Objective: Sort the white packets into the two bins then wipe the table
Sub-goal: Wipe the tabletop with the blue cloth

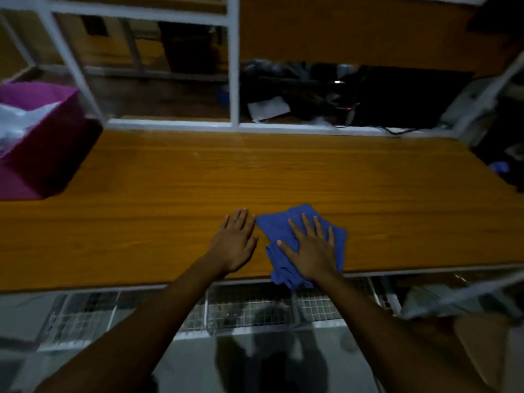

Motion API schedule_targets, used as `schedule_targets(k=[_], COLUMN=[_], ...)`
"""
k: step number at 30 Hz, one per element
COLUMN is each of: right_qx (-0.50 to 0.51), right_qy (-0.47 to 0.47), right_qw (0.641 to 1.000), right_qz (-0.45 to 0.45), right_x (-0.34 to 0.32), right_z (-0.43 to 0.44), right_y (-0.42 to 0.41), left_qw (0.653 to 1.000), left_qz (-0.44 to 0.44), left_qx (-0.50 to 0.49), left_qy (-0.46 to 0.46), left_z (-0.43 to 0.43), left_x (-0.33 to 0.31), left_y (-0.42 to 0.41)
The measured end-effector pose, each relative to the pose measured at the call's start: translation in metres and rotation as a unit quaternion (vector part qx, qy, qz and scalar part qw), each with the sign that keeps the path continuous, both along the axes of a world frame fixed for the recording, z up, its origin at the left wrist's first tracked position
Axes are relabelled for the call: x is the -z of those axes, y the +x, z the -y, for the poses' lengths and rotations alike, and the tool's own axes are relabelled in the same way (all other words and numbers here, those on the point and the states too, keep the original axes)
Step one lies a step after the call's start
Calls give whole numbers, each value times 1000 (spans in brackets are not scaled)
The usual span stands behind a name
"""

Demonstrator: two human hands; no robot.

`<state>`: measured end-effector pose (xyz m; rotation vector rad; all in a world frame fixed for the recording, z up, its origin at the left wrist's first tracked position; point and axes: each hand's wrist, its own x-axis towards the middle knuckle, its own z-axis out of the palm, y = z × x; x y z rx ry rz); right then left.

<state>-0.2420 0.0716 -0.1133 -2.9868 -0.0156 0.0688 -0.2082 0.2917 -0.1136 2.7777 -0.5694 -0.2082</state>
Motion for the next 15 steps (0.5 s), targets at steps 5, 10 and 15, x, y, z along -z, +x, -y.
schedule_targets(k=[5, 10, 15], right_qx=[86, 145, 188], right_qy=[16, 34, 29], right_qw=[996, 989, 982], right_qz=[-7, -2, -6], right_x=[-2, -2, 0], right_z=[81, 172, 279], right_y=[-8, 1, 15], left_qw=[997, 991, 982], left_qz=[4, -1, -21], left_qx=[65, 116, 147], left_qy=[-37, -65, -114], left_z=[105, 214, 343], left_x=[0, 0, -4], left_y=[14, 32, 54])
